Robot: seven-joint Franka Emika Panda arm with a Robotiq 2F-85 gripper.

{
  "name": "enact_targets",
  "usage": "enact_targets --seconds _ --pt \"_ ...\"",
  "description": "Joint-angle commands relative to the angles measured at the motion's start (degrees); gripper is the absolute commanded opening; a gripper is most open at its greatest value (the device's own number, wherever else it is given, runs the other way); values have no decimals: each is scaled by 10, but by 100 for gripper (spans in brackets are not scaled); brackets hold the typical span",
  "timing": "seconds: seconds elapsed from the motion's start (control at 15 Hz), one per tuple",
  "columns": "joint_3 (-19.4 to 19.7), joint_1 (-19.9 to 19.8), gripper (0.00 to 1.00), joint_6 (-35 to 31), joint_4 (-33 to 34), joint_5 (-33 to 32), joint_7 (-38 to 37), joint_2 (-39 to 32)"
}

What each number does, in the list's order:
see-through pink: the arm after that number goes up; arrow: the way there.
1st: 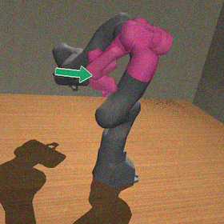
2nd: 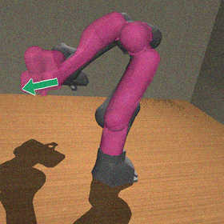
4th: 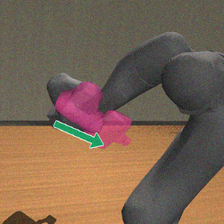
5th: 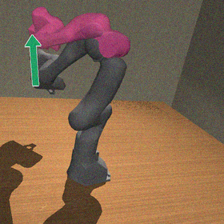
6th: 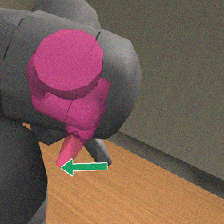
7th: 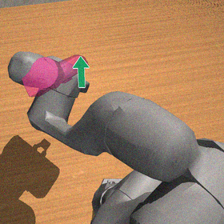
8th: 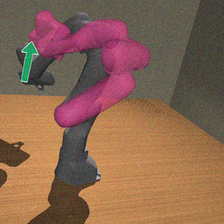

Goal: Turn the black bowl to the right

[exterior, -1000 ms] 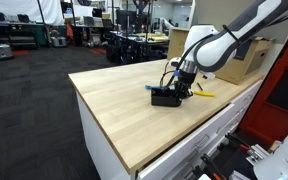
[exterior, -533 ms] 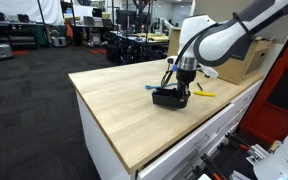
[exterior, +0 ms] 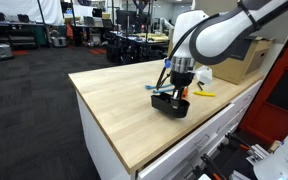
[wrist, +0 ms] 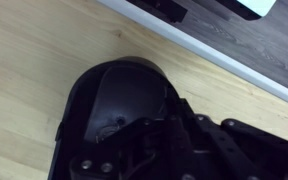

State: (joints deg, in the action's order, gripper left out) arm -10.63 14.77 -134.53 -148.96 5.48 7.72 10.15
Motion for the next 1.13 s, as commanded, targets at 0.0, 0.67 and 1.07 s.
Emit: enact_targets --seconds 0.0,0.67,1.07 --pt "-17 -6 2 -25 27 9 -102 -53" --pt "-34 -7 73 -8 62 -72 -253 -55" --pt "-36 -8 100 -6 63 -110 -269 3"
